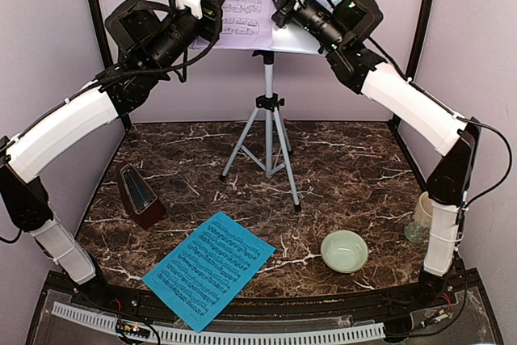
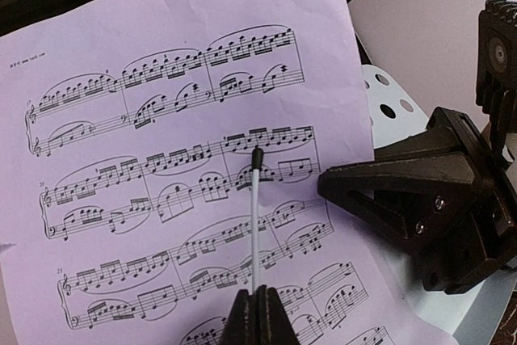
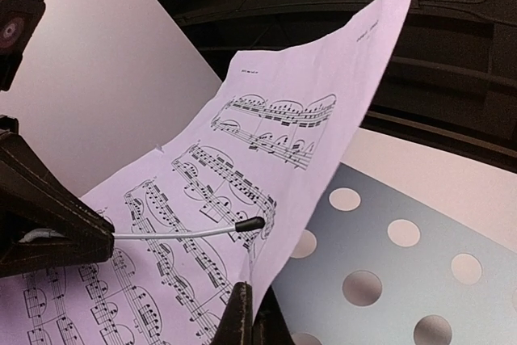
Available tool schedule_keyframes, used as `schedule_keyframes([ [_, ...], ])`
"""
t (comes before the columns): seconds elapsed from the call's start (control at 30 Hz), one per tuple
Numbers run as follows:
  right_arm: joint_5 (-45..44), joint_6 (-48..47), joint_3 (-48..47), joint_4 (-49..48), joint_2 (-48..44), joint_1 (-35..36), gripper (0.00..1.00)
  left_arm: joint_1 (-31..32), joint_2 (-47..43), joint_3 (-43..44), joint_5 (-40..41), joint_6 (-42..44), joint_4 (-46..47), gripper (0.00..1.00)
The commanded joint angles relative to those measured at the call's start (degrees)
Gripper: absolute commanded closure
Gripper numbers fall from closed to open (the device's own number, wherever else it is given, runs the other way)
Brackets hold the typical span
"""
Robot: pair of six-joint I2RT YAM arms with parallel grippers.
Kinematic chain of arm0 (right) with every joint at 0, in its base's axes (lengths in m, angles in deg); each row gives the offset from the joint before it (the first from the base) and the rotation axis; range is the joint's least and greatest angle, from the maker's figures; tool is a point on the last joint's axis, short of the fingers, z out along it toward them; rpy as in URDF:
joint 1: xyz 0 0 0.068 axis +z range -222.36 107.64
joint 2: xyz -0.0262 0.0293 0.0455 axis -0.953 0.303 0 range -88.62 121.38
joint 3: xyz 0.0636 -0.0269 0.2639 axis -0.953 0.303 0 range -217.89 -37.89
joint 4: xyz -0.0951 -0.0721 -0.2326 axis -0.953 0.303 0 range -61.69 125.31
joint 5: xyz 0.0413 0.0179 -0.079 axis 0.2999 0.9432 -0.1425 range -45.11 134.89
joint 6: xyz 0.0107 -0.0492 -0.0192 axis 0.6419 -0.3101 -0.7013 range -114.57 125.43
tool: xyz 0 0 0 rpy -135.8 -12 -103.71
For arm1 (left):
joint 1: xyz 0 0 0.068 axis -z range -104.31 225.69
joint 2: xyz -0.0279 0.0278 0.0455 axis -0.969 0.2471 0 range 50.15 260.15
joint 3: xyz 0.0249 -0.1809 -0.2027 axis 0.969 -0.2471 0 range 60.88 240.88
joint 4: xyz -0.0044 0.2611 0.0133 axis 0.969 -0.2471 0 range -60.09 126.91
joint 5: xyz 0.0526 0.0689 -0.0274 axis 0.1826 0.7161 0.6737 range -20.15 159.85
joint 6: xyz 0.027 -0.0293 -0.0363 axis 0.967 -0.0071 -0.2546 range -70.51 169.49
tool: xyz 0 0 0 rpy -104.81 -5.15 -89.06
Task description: Set up the instrument practice props
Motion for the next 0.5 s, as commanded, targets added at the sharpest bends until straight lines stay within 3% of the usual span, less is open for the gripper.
schedule_keyframes([
  [0.0, 1.16, 0.86, -1.95, -4.01, 1.25, -0.41, 1.00, 0.06, -2.55, 0.04, -1.11, -0.03, 0.78, 1.00],
  [0.37, 2.73, 1.84, -2.62, -5.64, 2.53, -0.45, 0.99, 0.05, -2.23, 0.42, -1.21, -0.12, 0.70, 1.00],
  [0.47, 3.15, 1.64, -2.33, -6.18, 2.59, -0.45, 0.93, 0.05, -2.23, 0.52, -1.30, -0.27, 0.52, 1.00],
])
